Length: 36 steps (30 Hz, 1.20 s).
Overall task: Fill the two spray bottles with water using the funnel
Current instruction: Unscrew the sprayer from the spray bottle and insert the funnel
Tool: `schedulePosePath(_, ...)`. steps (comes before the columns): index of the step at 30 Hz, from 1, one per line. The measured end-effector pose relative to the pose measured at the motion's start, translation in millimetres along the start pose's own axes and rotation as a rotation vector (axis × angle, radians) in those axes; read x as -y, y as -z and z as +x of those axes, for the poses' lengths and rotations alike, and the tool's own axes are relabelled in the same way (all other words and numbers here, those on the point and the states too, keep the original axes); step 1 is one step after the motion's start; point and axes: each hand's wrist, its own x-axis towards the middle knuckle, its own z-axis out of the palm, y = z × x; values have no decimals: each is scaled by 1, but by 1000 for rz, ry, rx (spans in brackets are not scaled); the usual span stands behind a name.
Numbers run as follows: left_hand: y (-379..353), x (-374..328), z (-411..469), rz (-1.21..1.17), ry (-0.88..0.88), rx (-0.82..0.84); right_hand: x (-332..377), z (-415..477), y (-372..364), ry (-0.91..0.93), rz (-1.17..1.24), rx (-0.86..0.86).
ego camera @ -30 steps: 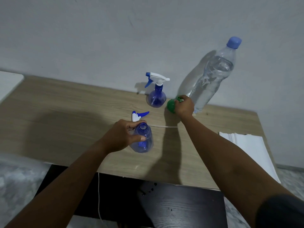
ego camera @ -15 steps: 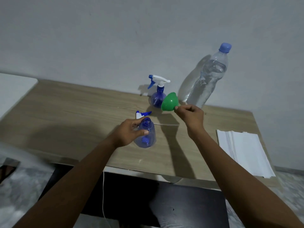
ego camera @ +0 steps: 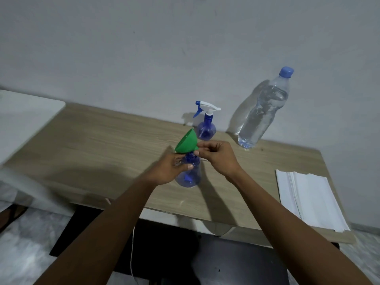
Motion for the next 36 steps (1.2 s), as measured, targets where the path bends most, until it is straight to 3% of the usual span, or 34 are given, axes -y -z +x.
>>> schedulePosePath(6,1,3,2,-20,14,-3,11,13,12,98,-392,108)
schedulePosePath(11,0,6,1,-19,-17,-25,5,11,3,24,18,-32)
schedulePosePath(16,0,6,2,-31,-36,-20,-8,2,-9,11,221,39)
schedulePosePath(27,-2,9,3,-130,-59,-7,-32,2,-13,36,162,-9)
schedulePosePath(36,2,8,3,-2,-73,-13,-36,-4,-6,57,60,27)
